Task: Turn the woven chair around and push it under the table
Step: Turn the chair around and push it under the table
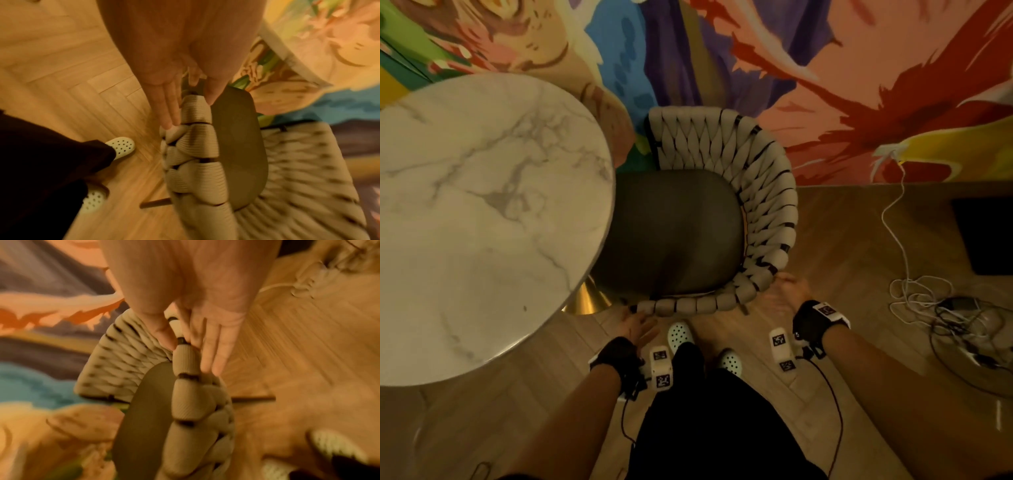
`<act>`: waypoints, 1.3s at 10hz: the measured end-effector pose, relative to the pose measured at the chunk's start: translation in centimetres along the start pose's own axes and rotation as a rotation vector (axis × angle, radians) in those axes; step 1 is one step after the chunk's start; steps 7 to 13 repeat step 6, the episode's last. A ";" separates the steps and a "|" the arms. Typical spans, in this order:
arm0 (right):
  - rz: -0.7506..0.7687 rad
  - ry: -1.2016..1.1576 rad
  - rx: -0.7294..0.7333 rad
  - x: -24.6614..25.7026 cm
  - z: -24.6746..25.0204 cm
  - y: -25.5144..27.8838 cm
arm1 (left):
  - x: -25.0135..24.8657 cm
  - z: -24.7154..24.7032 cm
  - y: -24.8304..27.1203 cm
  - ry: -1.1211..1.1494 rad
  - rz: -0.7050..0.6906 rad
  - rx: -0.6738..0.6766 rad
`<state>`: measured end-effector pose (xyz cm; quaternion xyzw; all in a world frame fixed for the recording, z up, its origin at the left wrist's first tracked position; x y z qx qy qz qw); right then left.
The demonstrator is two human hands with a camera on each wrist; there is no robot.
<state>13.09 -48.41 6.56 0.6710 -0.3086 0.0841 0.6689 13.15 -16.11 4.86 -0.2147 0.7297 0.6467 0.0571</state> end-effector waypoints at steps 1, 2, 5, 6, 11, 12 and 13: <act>-0.044 -0.185 0.025 -2.5 -1.5 0.5 | 2.1 2.1 1.8 -0.046 -0.020 -0.030; -0.191 -0.373 0.157 -5.9 -6.0 2.2 | 5.6 5.9 3.6 -0.082 0.046 -0.035; -0.095 -0.797 0.295 -6.0 -14.7 3.2 | 10.9 22.8 10.7 -0.015 0.066 -0.177; -0.039 -0.699 0.251 -7.4 -15.6 4.2 | 11.5 26.6 12.8 -0.059 0.071 -0.183; -0.039 -0.699 0.251 -7.4 -15.6 4.2 | 11.5 26.6 12.8 -0.059 0.071 -0.183; -0.039 -0.699 0.251 -7.4 -15.6 4.2 | 11.5 26.6 12.8 -0.059 0.071 -0.183; -0.039 -0.699 0.251 -7.4 -15.6 4.2 | 11.5 26.6 12.8 -0.059 0.071 -0.183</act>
Point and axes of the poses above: each hand's wrist, its own y-axis away from the middle knuckle, its own z-axis out of the back of the hand, x = y × z, the point moved 1 cm from there along -y, towards the middle knuckle, and after that the axes turned 13 degrees about x, right-handed, at the moved point
